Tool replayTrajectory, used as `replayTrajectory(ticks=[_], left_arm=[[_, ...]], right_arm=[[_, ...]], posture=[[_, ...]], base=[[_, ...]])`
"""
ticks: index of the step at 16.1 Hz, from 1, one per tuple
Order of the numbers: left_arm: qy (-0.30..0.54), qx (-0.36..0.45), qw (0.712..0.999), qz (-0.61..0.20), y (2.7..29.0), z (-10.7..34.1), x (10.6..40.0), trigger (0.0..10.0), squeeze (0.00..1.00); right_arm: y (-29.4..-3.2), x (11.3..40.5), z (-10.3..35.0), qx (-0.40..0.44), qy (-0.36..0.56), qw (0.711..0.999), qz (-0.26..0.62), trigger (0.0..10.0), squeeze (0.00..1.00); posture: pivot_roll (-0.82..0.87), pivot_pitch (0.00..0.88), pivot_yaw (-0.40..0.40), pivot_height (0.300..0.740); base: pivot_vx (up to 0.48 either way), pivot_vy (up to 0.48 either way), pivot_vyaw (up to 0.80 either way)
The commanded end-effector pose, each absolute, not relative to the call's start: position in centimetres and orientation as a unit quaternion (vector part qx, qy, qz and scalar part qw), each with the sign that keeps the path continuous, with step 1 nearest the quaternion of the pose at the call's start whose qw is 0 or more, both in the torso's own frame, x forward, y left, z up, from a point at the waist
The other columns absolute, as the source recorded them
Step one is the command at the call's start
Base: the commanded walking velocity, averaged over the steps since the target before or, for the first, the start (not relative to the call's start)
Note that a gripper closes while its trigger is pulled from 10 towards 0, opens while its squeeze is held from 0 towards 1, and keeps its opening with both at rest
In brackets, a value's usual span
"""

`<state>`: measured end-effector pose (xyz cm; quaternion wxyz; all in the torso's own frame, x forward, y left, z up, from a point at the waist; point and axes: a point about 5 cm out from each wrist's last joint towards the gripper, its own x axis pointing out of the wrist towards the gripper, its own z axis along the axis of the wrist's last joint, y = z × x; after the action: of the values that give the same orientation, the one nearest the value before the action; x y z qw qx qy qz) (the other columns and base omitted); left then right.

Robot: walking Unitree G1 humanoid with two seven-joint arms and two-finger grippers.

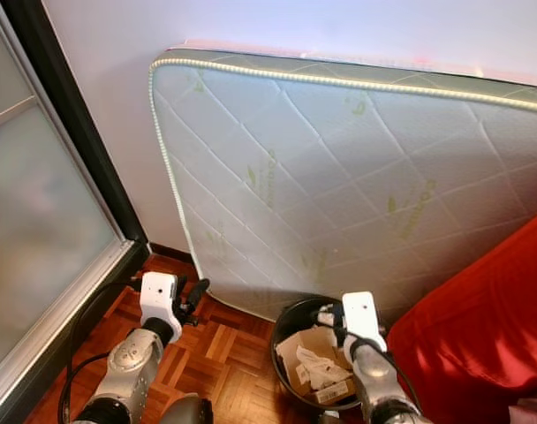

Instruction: Clean up the room

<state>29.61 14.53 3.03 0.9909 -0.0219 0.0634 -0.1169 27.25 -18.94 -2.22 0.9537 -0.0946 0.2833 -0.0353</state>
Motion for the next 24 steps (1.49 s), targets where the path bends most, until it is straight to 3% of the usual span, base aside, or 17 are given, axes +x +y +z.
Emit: replayTrajectory(ticks=[1,6,7,10,13,15,19,24], left_arm=[[0.066,-0.023,0.990,-0.119,14.6,2.9,29.4,10.0,0.00],[0.071,-0.022,0.990,-0.117,14.8,2.8,29.4,10.0,0.00],[0.082,-0.023,0.989,-0.119,14.9,2.4,29.1,10.0,0.00],[0.136,-0.026,0.985,-0.098,15.9,0.6,28.2,10.0,0.00],[0.241,-0.001,0.969,-0.061,18.1,-3.0,25.0,10.0,0.00],[0.266,-0.003,0.963,-0.047,18.8,-3.8,24.1,10.0,0.00],[0.321,0.010,0.947,-0.026,19.4,-5.5,21.9,10.0,0.00],[0.333,0.012,0.943,-0.021,19.1,-5.8,21.8,10.0,0.00]], right_arm=[[-18.8,26.9,-2.6,-0.097,0.292,0.951,-0.037,10.0,1.00],[-19.0,27.0,-2.5,-0.087,0.293,0.951,-0.043,10.0,1.00],[-18.6,26.8,-2.7,-0.068,0.295,0.952,-0.037,10.0,0.00],[-18.6,25.8,-3.5,-0.011,0.310,0.949,-0.055,10.0,0.00],[-17.8,22.9,-5.6,0.064,0.346,0.935,-0.048,10.0,0.00],[-17.9,22.1,-6.1,0.067,0.357,0.930,-0.052,10.0,0.00],[-18.7,20.0,-7.3,0.070,0.390,0.915,-0.074,10.0,0.00],[-18.6,19.5,-7.6,0.068,0.402,0.911,-0.062,10.0,0.00]], posture=[[0.14,0.000,-0.010,0.652],[0.14,0.000,-0.005,0.652],[0.13,0.000,-0.006,0.652],[0.13,0.000,-0.006,0.652],[0.10,0.000,-0.004,0.652],[0.10,0.000,-0.003,0.652],[0.09,0.000,-0.001,0.697],[0.08,0.000,-0.009,0.740]], base=[[0.000,0.000,0.00],[0.000,0.000,0.00],[0.000,0.000,0.00],[0.000,0.000,0.00],[0.000,0.000,0.00],[0.000,0.000,0.00],[0.000,0.000,0.00],[0.000,0.000,0.00]])
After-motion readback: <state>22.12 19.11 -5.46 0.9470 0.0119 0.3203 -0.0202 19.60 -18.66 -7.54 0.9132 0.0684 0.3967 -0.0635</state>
